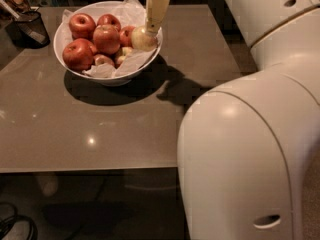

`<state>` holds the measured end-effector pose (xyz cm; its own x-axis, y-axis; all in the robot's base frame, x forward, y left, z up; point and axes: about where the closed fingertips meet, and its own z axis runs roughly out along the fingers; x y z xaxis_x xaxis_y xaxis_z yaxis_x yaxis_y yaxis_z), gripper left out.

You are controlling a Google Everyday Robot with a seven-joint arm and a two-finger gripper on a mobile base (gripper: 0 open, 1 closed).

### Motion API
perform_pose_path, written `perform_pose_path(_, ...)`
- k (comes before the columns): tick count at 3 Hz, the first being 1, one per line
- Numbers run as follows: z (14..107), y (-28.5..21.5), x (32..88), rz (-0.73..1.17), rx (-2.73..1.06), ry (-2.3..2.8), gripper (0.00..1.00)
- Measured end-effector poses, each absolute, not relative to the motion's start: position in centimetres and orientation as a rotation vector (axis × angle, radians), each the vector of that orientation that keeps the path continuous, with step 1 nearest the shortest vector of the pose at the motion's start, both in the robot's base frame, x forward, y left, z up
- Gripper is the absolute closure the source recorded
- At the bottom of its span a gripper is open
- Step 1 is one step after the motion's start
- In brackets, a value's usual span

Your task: Pick apple from white bowl

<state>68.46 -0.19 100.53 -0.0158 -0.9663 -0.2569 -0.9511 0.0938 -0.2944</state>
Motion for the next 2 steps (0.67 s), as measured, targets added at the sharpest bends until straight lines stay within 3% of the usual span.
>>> perform_pose_path(2, 99.45, 0.78, 69.48, -0.04, -1.907, 1.989, 0.24)
